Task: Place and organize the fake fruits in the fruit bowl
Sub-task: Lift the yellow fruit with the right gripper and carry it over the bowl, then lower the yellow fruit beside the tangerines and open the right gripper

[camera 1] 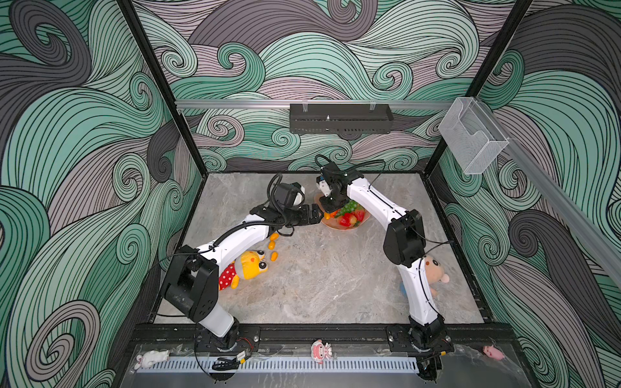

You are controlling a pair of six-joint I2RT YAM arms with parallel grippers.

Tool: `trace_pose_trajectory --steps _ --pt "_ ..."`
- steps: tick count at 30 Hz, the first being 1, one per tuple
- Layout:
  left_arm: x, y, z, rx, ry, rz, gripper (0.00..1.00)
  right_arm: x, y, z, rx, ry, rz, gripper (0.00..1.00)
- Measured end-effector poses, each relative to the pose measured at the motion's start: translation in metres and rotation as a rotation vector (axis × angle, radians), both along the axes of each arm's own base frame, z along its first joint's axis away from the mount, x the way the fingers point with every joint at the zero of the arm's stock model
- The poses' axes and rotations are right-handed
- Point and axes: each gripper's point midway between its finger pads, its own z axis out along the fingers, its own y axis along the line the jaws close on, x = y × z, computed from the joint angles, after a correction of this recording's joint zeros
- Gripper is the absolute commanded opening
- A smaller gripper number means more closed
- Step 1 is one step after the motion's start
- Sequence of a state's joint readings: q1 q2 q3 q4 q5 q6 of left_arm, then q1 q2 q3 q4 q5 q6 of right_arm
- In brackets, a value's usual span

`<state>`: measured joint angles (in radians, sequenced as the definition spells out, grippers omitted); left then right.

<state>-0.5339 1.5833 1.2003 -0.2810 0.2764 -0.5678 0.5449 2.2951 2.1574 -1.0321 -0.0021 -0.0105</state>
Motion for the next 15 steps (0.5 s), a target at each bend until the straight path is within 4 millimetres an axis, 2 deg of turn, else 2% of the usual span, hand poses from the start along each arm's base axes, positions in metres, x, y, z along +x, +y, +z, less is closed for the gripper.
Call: trace_pose_trajectory --steps 15 --pt "-0.001 -0.005 -0.008 0.023 0.014 -0.016 0.99 0.001 -0.010 -0.041 -0.053 0.066 -0.023 0.26"
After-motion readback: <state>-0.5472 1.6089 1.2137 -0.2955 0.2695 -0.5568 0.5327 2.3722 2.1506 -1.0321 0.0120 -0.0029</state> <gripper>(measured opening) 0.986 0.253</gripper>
